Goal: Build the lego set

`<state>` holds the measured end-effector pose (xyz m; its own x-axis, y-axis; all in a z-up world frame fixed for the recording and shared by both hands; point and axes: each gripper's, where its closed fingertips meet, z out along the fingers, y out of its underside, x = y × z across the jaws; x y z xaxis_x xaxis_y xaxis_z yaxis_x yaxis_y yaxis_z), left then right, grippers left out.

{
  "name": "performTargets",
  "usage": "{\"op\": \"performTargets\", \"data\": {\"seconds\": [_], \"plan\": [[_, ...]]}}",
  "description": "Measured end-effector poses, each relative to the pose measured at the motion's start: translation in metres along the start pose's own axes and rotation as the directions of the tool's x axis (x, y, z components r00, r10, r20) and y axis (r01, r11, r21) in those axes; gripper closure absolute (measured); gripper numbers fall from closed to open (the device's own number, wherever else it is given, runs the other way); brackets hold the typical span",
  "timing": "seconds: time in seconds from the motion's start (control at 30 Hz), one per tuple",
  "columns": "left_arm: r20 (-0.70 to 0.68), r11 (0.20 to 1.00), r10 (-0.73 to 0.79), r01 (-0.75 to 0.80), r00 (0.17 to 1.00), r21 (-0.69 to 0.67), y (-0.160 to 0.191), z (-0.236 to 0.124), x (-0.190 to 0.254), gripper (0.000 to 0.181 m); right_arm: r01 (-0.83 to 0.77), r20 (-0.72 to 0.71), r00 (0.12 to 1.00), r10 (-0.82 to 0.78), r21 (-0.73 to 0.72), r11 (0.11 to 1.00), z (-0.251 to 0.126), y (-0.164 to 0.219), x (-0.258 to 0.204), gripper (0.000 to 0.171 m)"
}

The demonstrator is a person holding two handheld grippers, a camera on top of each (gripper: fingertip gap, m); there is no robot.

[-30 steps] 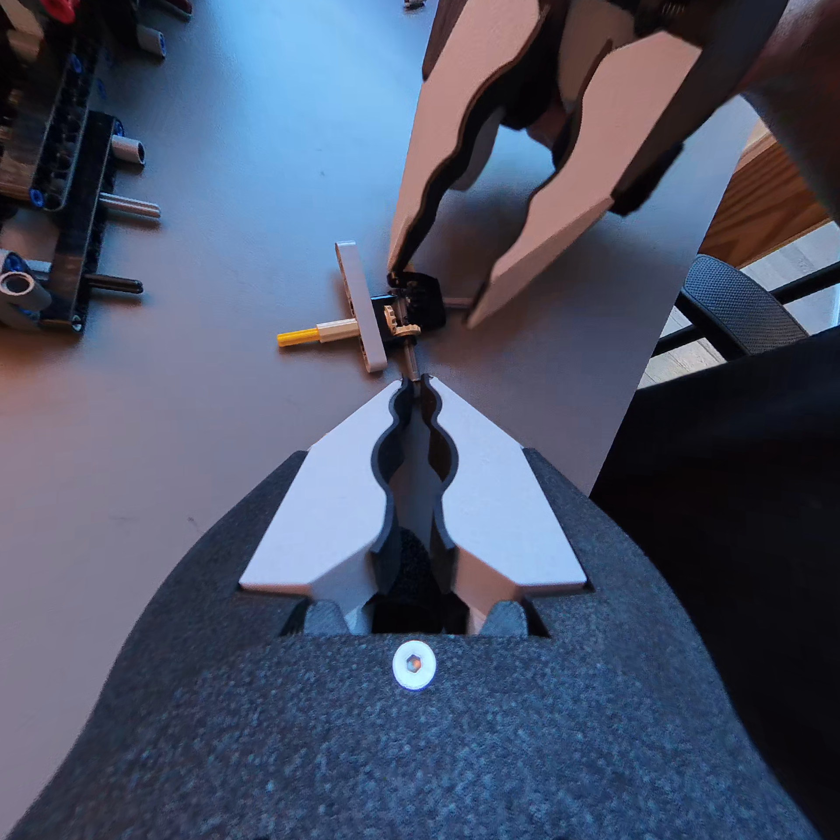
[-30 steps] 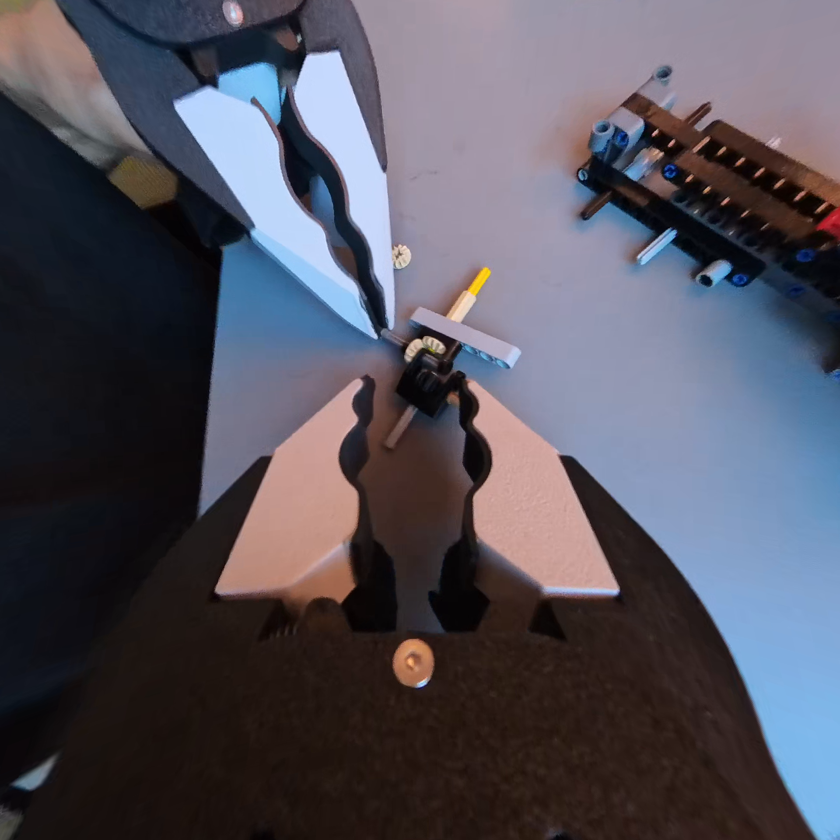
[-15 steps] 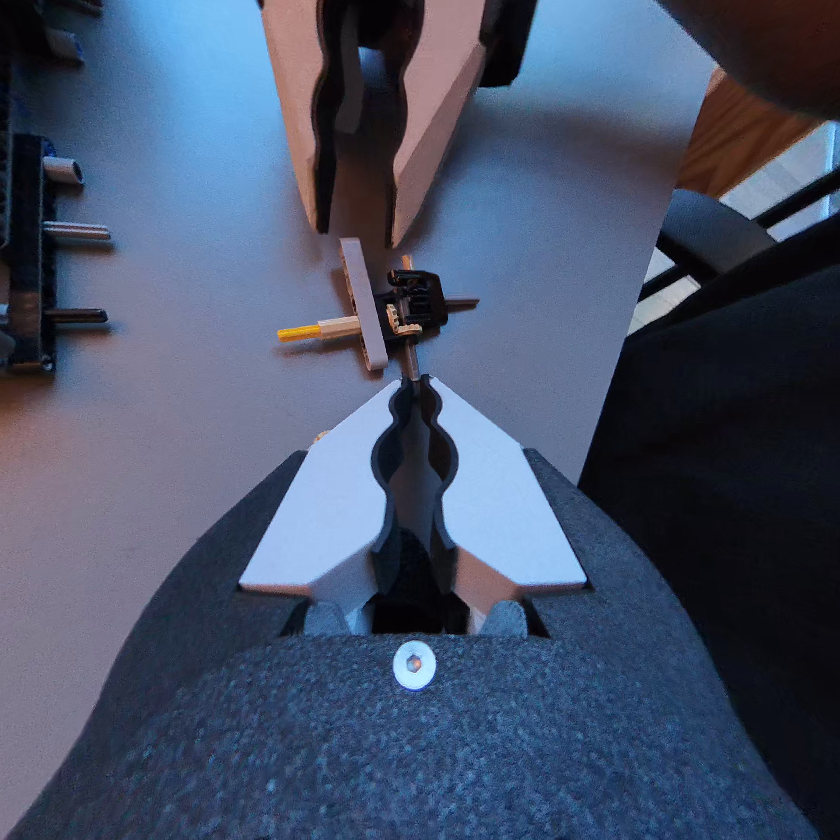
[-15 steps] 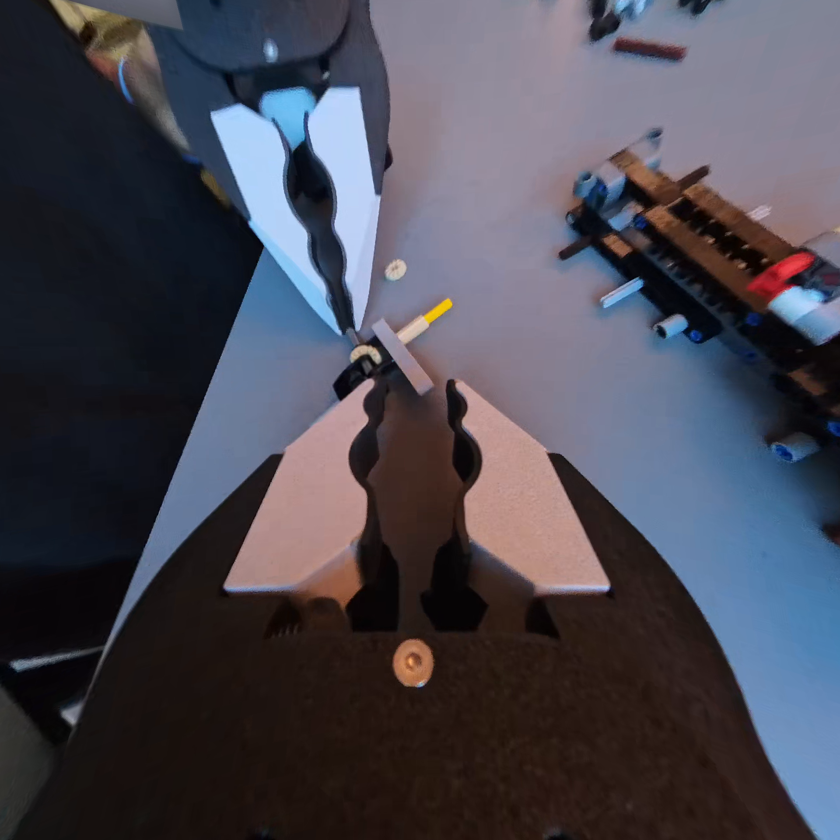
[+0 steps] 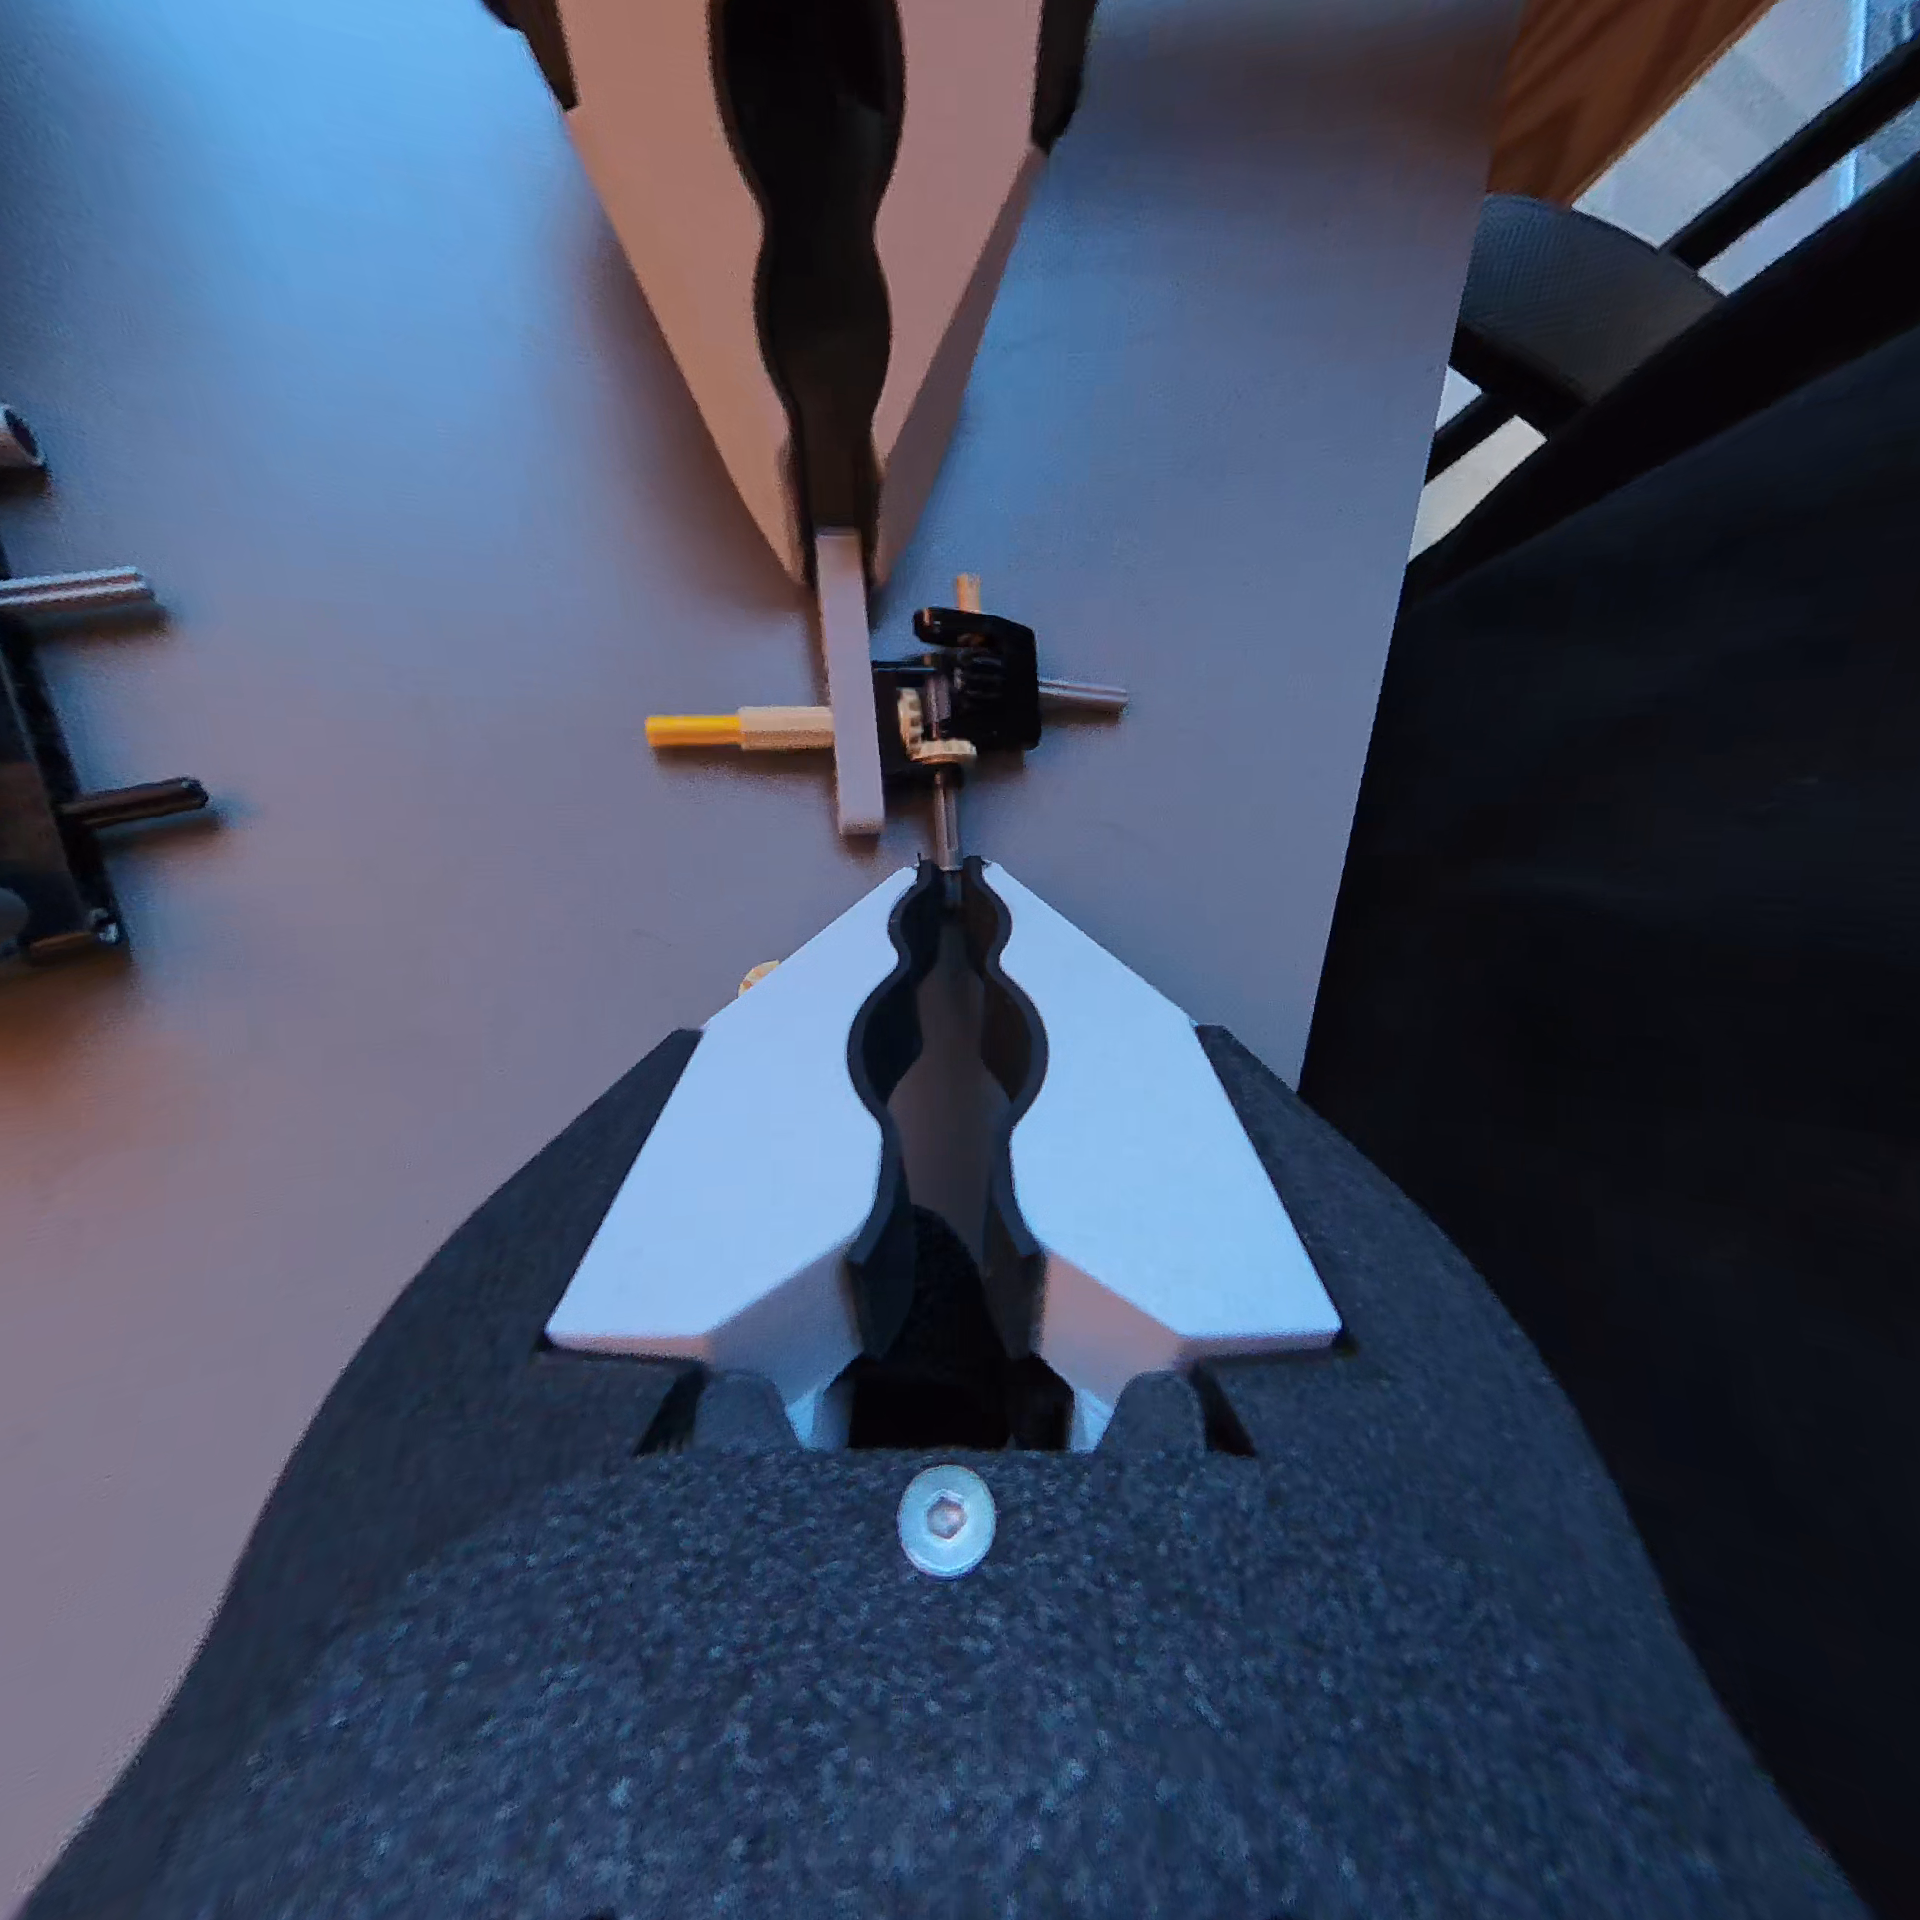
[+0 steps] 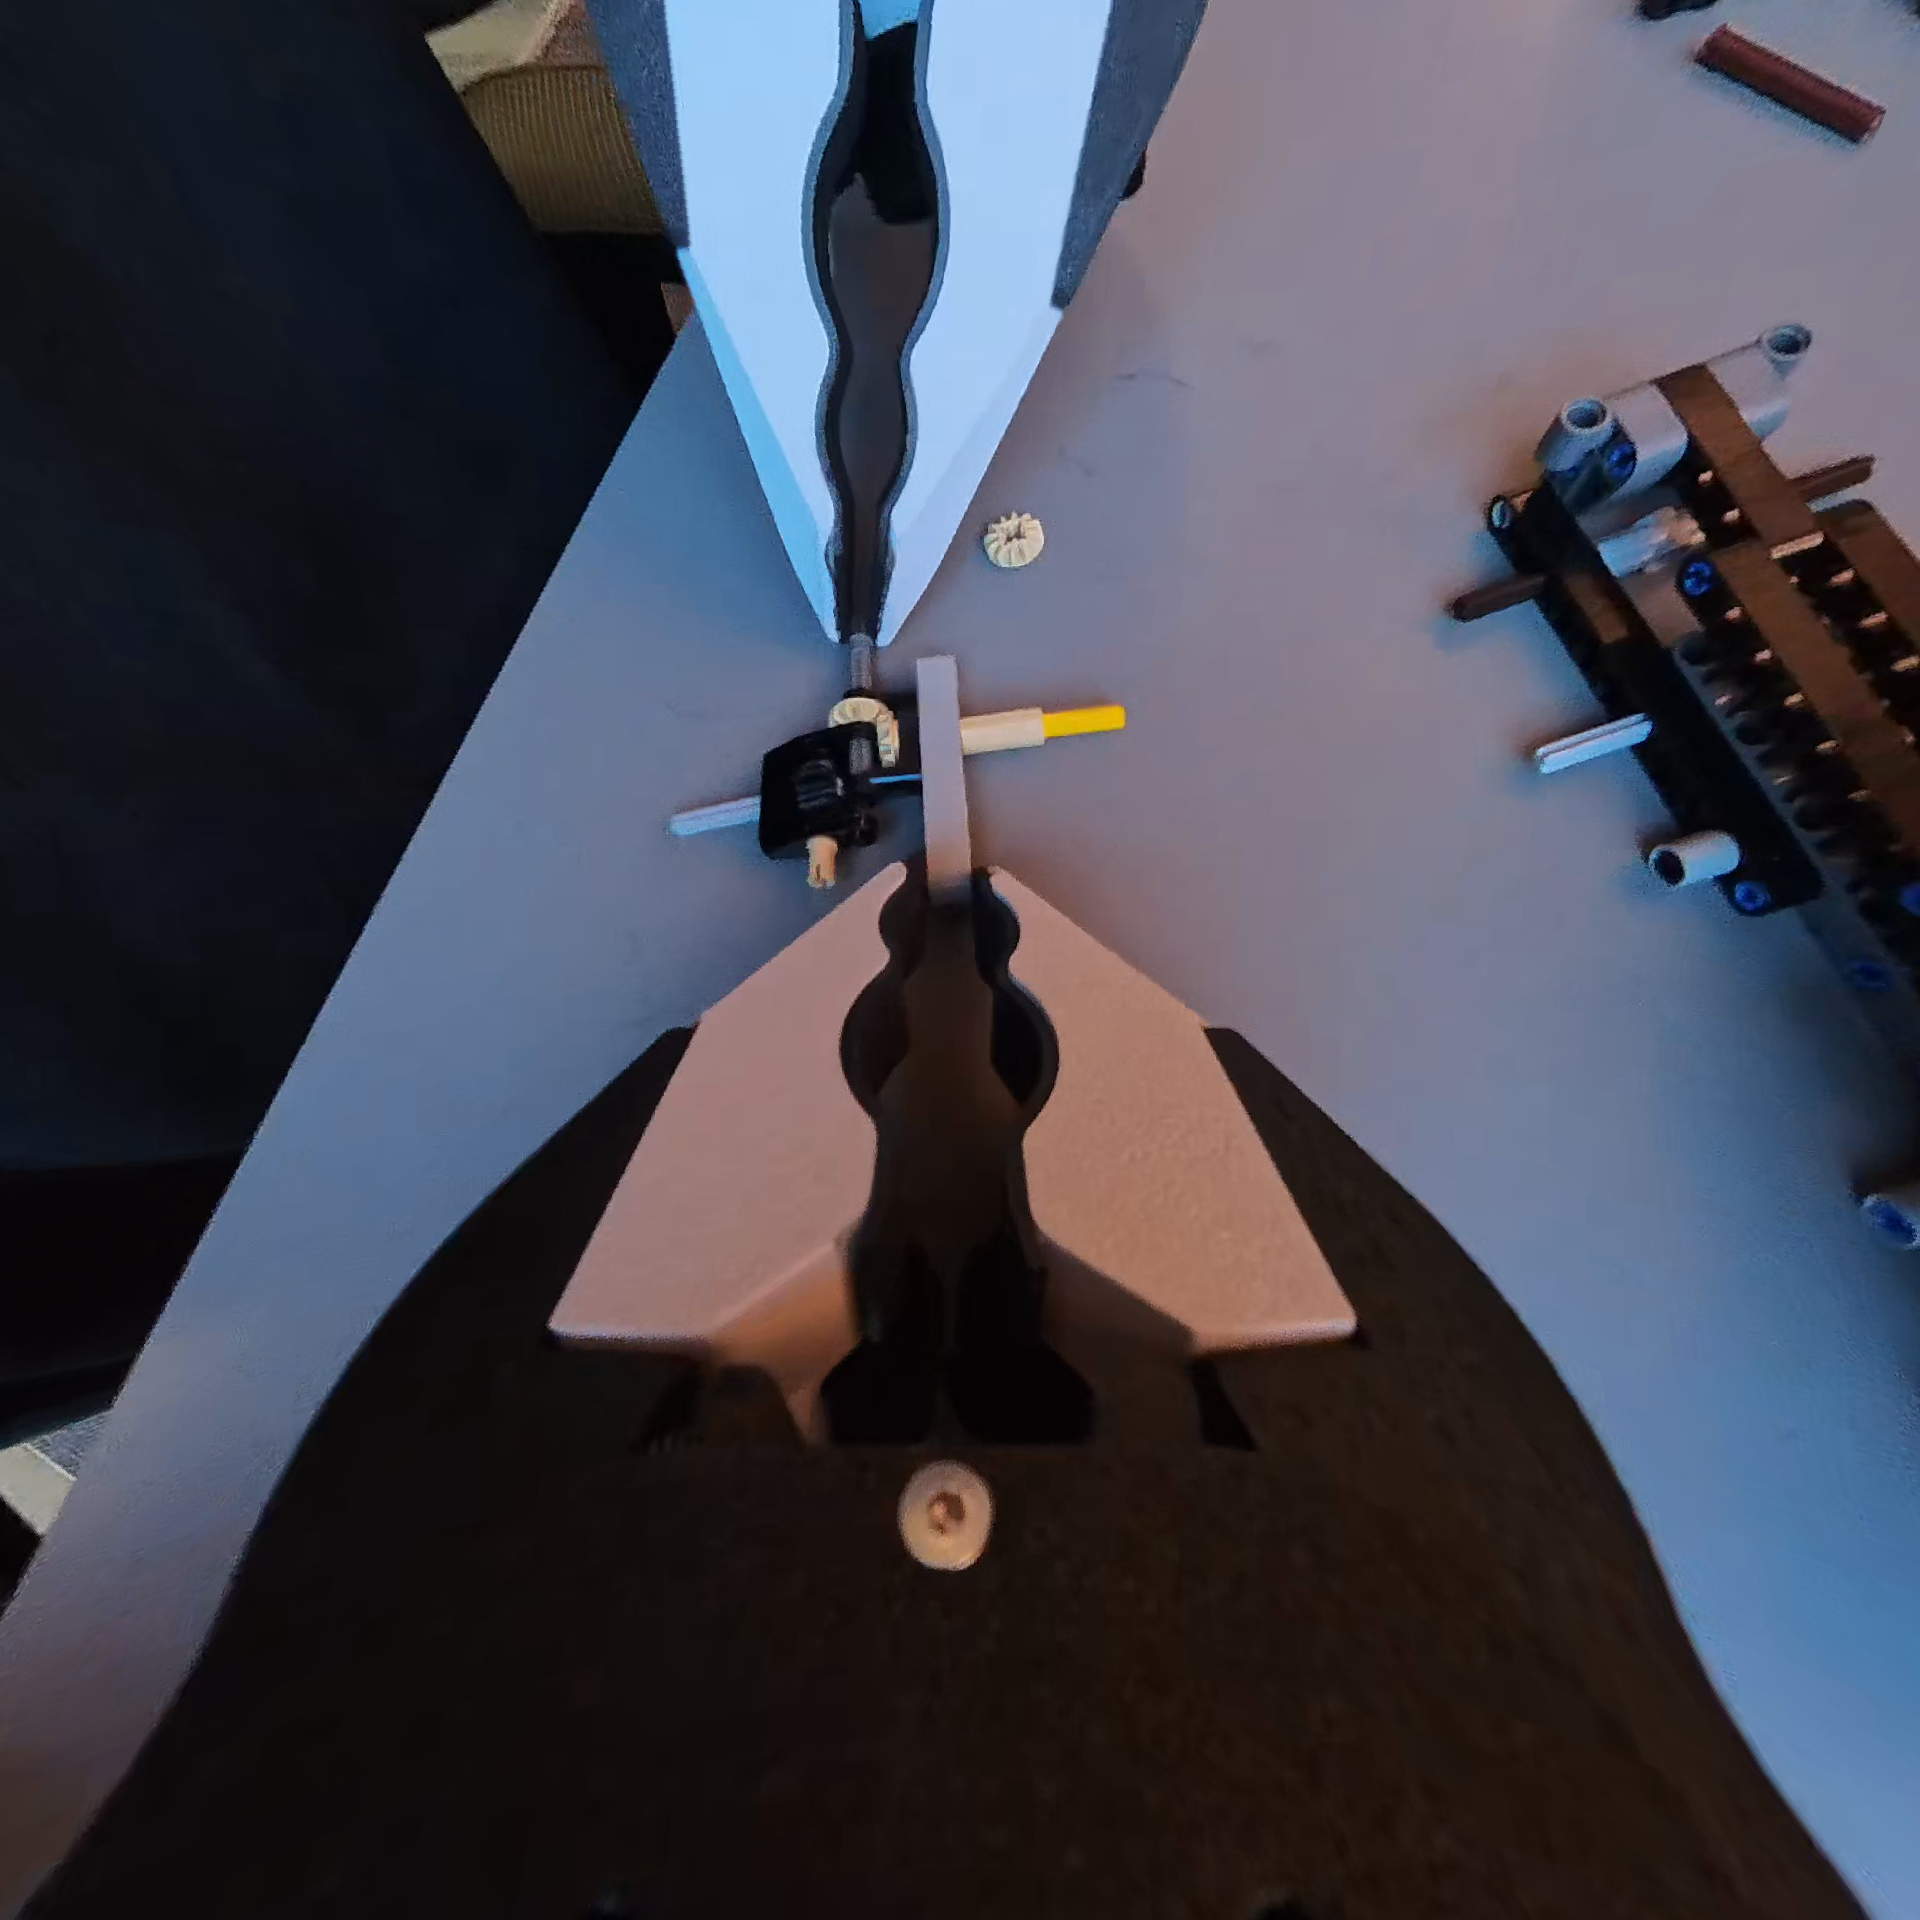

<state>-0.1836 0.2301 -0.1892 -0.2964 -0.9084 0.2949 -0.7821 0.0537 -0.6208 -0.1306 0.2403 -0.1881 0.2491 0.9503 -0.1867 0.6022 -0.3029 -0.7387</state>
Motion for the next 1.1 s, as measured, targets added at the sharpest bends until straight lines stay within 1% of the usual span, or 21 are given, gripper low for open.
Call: {"op": "performTargets", "data": {"seconds": [0.03,0.13,0.27,0.4,0.63,0.77,0.9,1.1], "plan": [[0.005,1.0,-0.016,0.016,1.0,0.011,0.0,0.0,-0.001,0.18,-0.013,0.001,1.0,0.013,0.003,1.0,-0.001,0.001,-0.001,0.164],[0.001,0.998,-0.049,0.049,0.999,0.034,-0.001,0.001,0.0,0.18,0.025,-0.031,0.999,-0.025,-0.001,1.0,-0.001,0.002,-0.002,0.164],[0.001,0.995,-0.089,0.089,0.996,0.042,-0.001,0.001,-0.001,0.18,0.021,-0.047,0.999,-0.02,0.006,1.0,-0.002,0.001,-0.001,0.164],[-0.001,0.999,-0.052,0.052,0.999,0.013,0.0,0.0,-0.001,0.181,0.042,-0.073,0.996,-0.041,0.007,0.999,0.0,-0.001,-0.001,0.164],[-0.055,0.999,-0.014,0.012,0.998,-0.037,0.002,-0.002,-0.003,0.181,0.059,-0.11,0.992,-0.055,0.034,0.998,-0.002,-0.005,0.001,0.164],[-0.074,0.997,0.02,-0.025,0.997,-0.069,0.002,-0.002,-0.003,0.181,0.107,-0.158,0.982,-0.1,0.034,0.994,-0.002,-0.007,0.001,0.164],[-0.092,0.994,0.063,-0.071,0.994,-0.089,0.002,-0.002,-0.003,0.181,0.134,-0.176,0.976,-0.127,0.03,0.991,-0.003,-0.006,0.001,0.164],[-0.105,0.991,0.068,-0.08,0.992,-0.106,0.001,-0.001,-0.003,0.181,0.196,-0.216,0.959,-0.183,0.041,0.98,-0.005,-0.01,0.003,0.164]]}}
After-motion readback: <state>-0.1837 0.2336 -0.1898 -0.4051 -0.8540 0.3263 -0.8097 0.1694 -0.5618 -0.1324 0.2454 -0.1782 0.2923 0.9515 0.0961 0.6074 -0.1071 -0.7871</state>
